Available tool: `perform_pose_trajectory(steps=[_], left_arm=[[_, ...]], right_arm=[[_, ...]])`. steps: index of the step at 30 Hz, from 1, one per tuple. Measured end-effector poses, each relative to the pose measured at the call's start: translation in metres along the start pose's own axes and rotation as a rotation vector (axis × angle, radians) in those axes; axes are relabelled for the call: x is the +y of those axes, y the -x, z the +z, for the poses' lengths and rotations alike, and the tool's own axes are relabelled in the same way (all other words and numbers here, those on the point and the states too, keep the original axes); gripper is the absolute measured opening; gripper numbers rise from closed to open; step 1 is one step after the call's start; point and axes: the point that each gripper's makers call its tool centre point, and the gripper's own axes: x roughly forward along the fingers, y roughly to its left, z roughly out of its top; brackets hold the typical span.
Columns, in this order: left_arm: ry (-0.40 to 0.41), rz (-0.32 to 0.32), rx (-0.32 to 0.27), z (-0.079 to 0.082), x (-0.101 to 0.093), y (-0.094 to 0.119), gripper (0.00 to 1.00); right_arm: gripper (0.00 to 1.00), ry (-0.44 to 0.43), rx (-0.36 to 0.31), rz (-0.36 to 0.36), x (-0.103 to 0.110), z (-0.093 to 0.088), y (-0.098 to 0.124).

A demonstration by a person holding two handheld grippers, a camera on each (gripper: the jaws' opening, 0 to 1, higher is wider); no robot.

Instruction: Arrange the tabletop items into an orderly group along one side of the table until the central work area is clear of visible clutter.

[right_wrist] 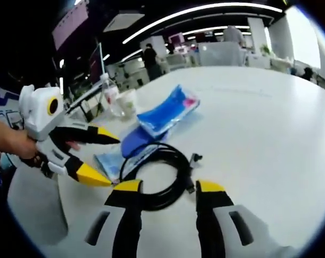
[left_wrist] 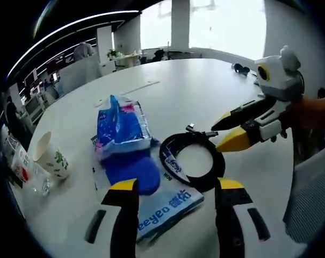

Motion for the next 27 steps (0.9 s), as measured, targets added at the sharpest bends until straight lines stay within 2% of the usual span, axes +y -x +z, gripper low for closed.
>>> perform_pose_trajectory(steps=[10,12,15,16,25,27], left_arm=[[0.044,-0.027,0.034,-0.003,-0.01,-0.017,0.45],[0.045,-0.03,0.026,0.0,-0.011,-0.02,0.41],[0.107,-0.059,0.046,0.002,-0.015,-0.025,0.27],[0.119,-0.033,0.054,0.001,-0.01,-0.025,0.27],[0.139,0.005,0.069,0.0,-0.001,-0.025,0.12],[0.168,0.008,0.072,-0.001,-0.002,-0.024,0.11]], right_arm=[[0.27,-0.024,0.041,-0.035,-0.006,-0.011,-0.006],[0.25,-0.029,0.046,-0.042,-0.008,-0.011,-0.007],[0.22,-0.054,0.06,-0.059,-0.012,-0.01,-0.01],[0.22,-0.054,0.068,-0.067,-0.013,-0.011,-0.01],[0.17,-0.047,0.078,-0.096,-0.015,-0.01,-0.014],[0.14,-0.047,0.085,-0.093,-0.013,-0.011,-0.013]])
